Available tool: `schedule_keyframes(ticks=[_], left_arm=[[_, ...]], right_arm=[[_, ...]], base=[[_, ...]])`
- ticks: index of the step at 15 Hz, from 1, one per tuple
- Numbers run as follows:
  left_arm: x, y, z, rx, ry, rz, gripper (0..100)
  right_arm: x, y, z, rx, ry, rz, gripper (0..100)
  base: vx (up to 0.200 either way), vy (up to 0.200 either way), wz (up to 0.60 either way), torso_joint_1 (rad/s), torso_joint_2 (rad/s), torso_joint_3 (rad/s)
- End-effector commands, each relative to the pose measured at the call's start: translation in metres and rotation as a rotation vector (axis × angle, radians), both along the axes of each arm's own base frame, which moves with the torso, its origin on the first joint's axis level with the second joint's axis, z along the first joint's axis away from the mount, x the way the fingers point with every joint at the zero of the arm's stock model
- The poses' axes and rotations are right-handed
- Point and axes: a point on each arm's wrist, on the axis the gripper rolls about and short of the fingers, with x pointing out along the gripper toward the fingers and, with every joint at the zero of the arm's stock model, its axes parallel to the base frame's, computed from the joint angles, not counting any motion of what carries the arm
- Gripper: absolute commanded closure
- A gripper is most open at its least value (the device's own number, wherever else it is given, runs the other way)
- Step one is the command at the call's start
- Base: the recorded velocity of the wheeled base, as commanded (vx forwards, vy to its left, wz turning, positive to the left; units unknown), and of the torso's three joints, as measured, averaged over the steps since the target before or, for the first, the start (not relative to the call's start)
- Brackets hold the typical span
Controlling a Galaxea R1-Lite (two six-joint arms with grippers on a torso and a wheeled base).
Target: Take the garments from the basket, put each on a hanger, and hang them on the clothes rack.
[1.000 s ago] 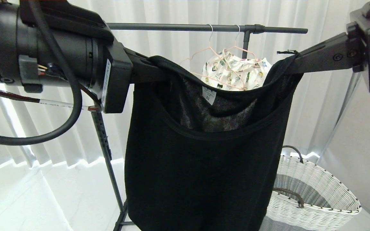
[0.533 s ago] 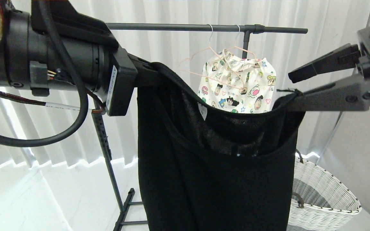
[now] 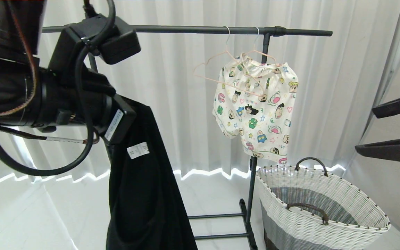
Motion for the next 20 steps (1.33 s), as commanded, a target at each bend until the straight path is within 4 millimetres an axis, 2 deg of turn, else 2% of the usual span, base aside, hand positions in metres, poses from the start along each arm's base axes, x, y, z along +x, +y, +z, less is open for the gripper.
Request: schedule_keyframes(ticks=[1, 3, 4, 5, 7, 12, 20], left_arm=[[-0.012, 0.027, -0.006, 0.038, 0.012, 0.116, 100], [-0.023, 0.061, -0.023, 0.071, 0.061, 0.274, 100], [-0.023, 0.061, -0.023, 0.071, 0.061, 0.274, 100], [-0.033, 0.083, -0.035, 0.058, 0.096, 0.386, 100], [-0.048, 0.096, -0.049, 0.004, 0.136, 0.49, 100], [-0.062, 0.105, -0.056, -0.038, 0.141, 0.589, 100], [-0.062, 0.104, -0.056, -0.037, 0.141, 0.586, 100]], right_arm=[[-0.001, -0.024, -0.011, -0.07, 0.0, -0.201, 0], [0.008, -0.035, -0.029, -0.174, 0.042, -0.377, 0], [0.008, -0.035, -0.029, -0.174, 0.042, -0.377, 0], [0.013, -0.038, -0.04, -0.218, 0.051, -0.443, 0], [0.017, -0.039, -0.049, -0.267, 0.051, -0.504, 0], [0.026, -0.042, -0.056, -0.264, 0.01, -0.587, 0], [0.029, -0.041, -0.052, -0.185, -0.007, -0.587, 0]], base=[[0.0, 0.0, 0.0, 0.0, 0.0, 0.0], [0.0, 0.0, 0.0, 0.0, 0.0, 0.0], [0.0, 0.0, 0.0, 0.0, 0.0, 0.0], [0.0, 0.0, 0.0, 0.0, 0.0, 0.0], [0.0, 0.0, 0.0, 0.0, 0.0, 0.0], [0.0, 0.0, 0.0, 0.0, 0.0, 0.0], [0.0, 0.0, 0.0, 0.0, 0.0, 0.0]])
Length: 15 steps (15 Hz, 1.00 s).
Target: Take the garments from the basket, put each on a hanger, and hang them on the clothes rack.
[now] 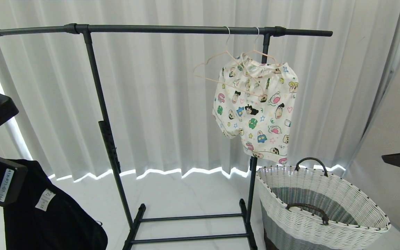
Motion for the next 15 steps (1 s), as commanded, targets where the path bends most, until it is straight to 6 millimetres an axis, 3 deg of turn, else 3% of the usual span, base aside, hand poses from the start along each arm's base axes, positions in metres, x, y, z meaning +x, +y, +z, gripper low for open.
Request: schedule_keyframes(ticks=[1, 4, 15], left_arm=[[0.0, 0.0, 0.0, 0.0, 0.0, 0.001, 100], [0.0, 0.0, 0.0, 0.0, 0.0, 0.001, 100], [-0.001, -0.002, -0.001, -0.001, 0.003, -0.013, 100]], right_arm=[[0.002, 0.001, 0.0, 0.001, -0.002, 0.0, 0], [0.004, 0.0, 0.001, 0.014, -0.012, 0.0, 0], [0.02, 0.006, 0.004, 0.054, -0.075, 0.017, 0]], base=[[0.0, 0.0, 0.0, 0.027, -0.11, -0.085], [0.0, 0.0, 0.0, 0.074, -0.29, -0.227], [0.0, 0.0, 0.0, 0.184, -0.47, -0.281]])
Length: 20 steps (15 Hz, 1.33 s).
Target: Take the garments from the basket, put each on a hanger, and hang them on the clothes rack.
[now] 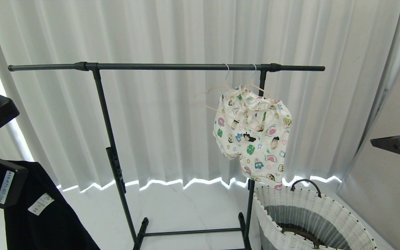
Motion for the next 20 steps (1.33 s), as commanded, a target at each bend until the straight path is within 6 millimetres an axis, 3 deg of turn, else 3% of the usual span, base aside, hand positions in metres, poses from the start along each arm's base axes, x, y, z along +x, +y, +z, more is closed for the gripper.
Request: schedule_keyframes(ticks=[1, 17, 20], left_arm=[[-0.0007, -0.0004, 0.0006, 0.0, -0.004, -0.004, 100], [-0.0015, -0.0011, 0.0011, -0.002, -0.013, -0.01, 100], [-0.0015, -0.0011, 0.0011, -0.002, -0.013, -0.01, 100]], right_arm=[[0.0041, 0.0017, -0.0019, -0.005, 0.011, 0.001, 0], [0.0024, 0.0, -0.0032, -0.03, 0.007, -0.015, 0], [0.0039, 0.0014, -0.0042, -0.023, 0.005, -0.001, 0]], base=[[0.0, 0.0, 0.0, 0.227, -0.49, -0.271], [0.0, 0.0, 0.0, 0.232, -0.51, -0.277], [0.0, 0.0, 0.6, 0.045, -0.09, -0.046]])
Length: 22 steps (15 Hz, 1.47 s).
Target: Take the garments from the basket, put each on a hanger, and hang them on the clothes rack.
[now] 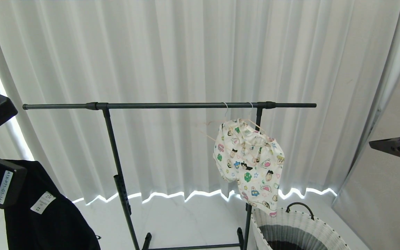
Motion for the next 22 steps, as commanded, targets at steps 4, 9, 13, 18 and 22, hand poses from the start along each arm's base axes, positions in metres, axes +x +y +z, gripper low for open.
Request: schedule_keyframes(ticks=[4, 9, 13, 18, 22], left_arm=[[0.0, 0.0, 0.0, 0.0, 0.001, -0.001, 100], [0.002, 0.0, -0.001, 0.002, 0.005, -0.002, 100], [0.007, -0.002, 0.001, -0.004, -0.033, -0.009, 100], [0.007, -0.004, 0.002, -0.006, -0.036, -0.024, 100], [0.007, -0.004, 0.002, -0.006, -0.036, -0.024, 100]], right_arm=[[0.009, 0.003, -0.013, -0.004, -0.061, 0.009, 0], [0.021, -0.005, -0.022, -0.017, -0.049, -0.047, 0], [0.029, -0.009, -0.021, 0.013, -0.074, -0.038, 0], [0.038, -0.003, -0.022, 0.042, -0.085, 0.072, 0], [0.039, 0.001, -0.023, 0.059, -0.075, 0.121, 0]], base=[[0.0, 0.0, 0.3, 0.005, -0.01, -0.005], [0.0, 0.0, 0.0, 0.0, 0.0, 0.0], [0.2, 0.0, 0.0, 0.004, 0.0, 0.001], [0.2, 0.0, 0.0, 0.0, 0.0, -0.001], [0.2, 0.0, 0.0, 0.004, 0.0, 0.004]])
